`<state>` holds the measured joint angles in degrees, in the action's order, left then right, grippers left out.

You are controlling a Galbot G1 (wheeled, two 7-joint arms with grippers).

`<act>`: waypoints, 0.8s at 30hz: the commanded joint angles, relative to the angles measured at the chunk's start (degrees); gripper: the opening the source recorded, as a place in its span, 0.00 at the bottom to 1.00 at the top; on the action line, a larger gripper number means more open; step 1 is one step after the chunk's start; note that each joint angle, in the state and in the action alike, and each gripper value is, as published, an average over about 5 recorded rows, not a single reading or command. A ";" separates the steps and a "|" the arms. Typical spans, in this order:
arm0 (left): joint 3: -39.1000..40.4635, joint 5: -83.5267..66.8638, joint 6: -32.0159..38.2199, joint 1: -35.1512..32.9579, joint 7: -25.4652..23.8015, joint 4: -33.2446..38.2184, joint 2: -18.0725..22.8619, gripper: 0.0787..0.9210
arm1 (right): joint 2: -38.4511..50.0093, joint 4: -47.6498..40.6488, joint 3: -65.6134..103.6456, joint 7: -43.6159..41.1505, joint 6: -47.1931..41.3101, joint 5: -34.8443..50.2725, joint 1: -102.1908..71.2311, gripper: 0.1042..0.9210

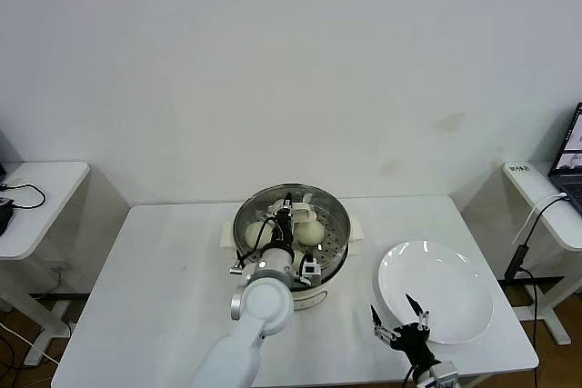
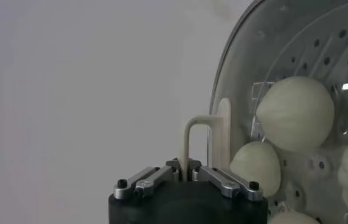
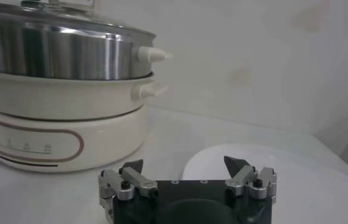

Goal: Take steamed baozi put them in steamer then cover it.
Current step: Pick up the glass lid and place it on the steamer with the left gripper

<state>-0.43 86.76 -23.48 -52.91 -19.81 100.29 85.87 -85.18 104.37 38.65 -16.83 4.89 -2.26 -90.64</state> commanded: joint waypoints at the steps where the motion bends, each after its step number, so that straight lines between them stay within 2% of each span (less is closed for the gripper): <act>1: -0.03 -0.47 0.75 -0.89 1.39 0.24 0.50 0.09 | 0.18 0.14 -0.12 -0.09 0.04 0.02 -0.05 0.88; 4: -0.27 -0.71 0.88 -1.43 2.07 0.83 0.88 0.16 | 0.26 0.24 -0.27 -0.11 0.04 0.00 -0.13 0.88; 11: -0.40 -0.88 1.04 -3.70 2.59 5.13 0.05 0.40 | 0.28 0.46 -0.37 -0.13 -0.03 -0.10 -0.35 0.88; 19: 0.48 -2.46 1.42 -9.74 2.98 14.18 -3.95 0.67 | 0.12 0.49 -0.39 -0.10 -0.07 -0.31 -0.61 0.88; 24: -0.62 -5.51 2.96 -14.92 5.29 21.65 -7.12 0.83 | 0.01 0.36 -0.47 -0.06 0.01 -0.54 -0.90 0.88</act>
<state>-0.06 84.43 -21.79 -59.74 -16.73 109.31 83.36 -85.09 104.82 38.27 -16.95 4.84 -2.65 -91.41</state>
